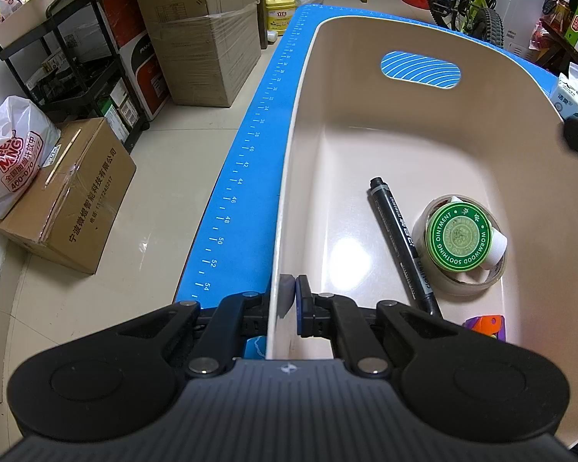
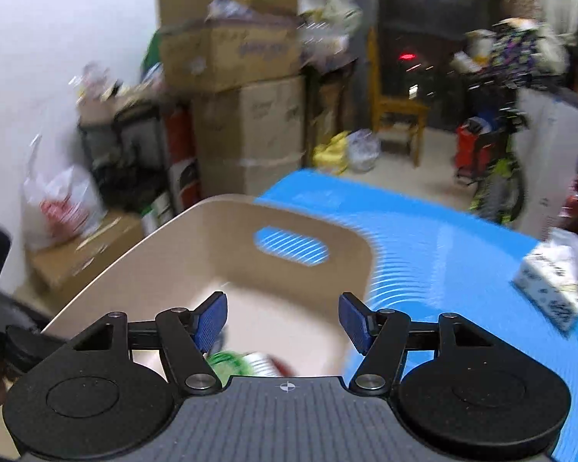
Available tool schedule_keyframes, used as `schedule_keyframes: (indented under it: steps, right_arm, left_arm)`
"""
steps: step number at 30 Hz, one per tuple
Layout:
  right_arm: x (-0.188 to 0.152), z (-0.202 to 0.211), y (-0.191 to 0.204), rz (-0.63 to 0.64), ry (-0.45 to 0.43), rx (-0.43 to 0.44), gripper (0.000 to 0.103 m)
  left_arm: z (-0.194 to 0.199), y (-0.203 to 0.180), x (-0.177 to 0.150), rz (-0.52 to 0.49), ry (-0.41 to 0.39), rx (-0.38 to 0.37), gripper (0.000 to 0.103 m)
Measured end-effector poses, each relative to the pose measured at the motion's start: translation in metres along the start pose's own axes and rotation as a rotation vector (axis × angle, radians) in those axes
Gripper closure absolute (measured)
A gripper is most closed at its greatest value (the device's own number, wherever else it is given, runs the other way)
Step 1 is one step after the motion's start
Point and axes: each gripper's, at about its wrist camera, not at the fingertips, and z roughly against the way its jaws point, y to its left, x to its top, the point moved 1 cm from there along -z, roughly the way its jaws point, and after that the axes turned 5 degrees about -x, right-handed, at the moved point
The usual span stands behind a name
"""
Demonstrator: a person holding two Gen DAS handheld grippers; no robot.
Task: Organize rigid objects
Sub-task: 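Carry the green tin into the basket and release it onto the tape roll, then return the right gripper to the mat and grasp the keys by their ring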
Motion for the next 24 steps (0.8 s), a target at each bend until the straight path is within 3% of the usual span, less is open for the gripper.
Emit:
schedule_keyframes:
  steps: [3, 10, 14, 24]
  right_arm:
    - [-0.002, 0.004, -0.022, -0.032, -0.030, -0.080, 0.032]
    - [-0.026, -0.008, -0.072, -0.106, 0.013, -0.214, 0.032]
    - [-0.044, -0.026, -0.088, -0.130, 0.072, -0.239, 0.032]
    - [-0.083, -0.070, -0.085, -0.089, 0.200, -0.256, 0.036]
  left_arm:
    - [0.000, 0.000, 0.000, -0.001, 0.000, 0.001, 0.094]
    - [0.000, 0.000, 0.000, -0.001, 0.000, 0.000, 0.094]
    - [0.000, 0.000, 0.000, -0.001, 0.000, 0.000, 0.094]
    - [0.000, 0.000, 0.000, -0.001, 0.000, 0.000, 0.094]
